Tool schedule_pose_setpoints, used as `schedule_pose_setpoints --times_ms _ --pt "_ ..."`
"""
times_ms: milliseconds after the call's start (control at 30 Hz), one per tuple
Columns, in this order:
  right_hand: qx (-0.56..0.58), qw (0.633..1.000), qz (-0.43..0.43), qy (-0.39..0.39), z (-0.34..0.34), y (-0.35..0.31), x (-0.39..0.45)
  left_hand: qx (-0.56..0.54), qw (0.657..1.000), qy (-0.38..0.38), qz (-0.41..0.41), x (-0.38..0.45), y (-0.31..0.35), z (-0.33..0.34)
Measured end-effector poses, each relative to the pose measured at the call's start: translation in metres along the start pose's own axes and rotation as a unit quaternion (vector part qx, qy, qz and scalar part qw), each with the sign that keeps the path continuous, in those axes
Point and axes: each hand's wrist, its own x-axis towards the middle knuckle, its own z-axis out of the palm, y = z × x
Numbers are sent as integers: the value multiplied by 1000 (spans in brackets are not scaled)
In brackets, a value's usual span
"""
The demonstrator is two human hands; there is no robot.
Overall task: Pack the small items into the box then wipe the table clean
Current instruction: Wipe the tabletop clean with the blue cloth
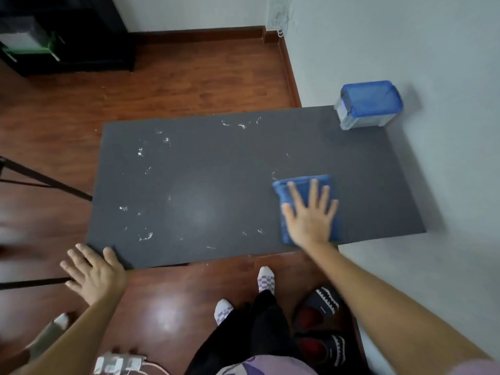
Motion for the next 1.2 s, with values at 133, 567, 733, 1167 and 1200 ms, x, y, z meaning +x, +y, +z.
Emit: schedule_pose_setpoints --times_ms 133,567,733,1167,1200 --pt "7 982 -189 -15 24 -109 -56 5 999 -41 1 3 -4 -6" --pt "-19 997 14 -78 -29 93 11 36 997 -63 -3 2 -4 -10" --pt "30 992 115 -48 -24 -7 108 52 997 -63 -6 5 -6 -7" --pt "-92 933 -341 -75 2 -18 -33 67 989 -129 0 2 0 -21" --pt "-98 946 -295 -89 -6 -3 -19 66 990 -124 5 1 1 -21"
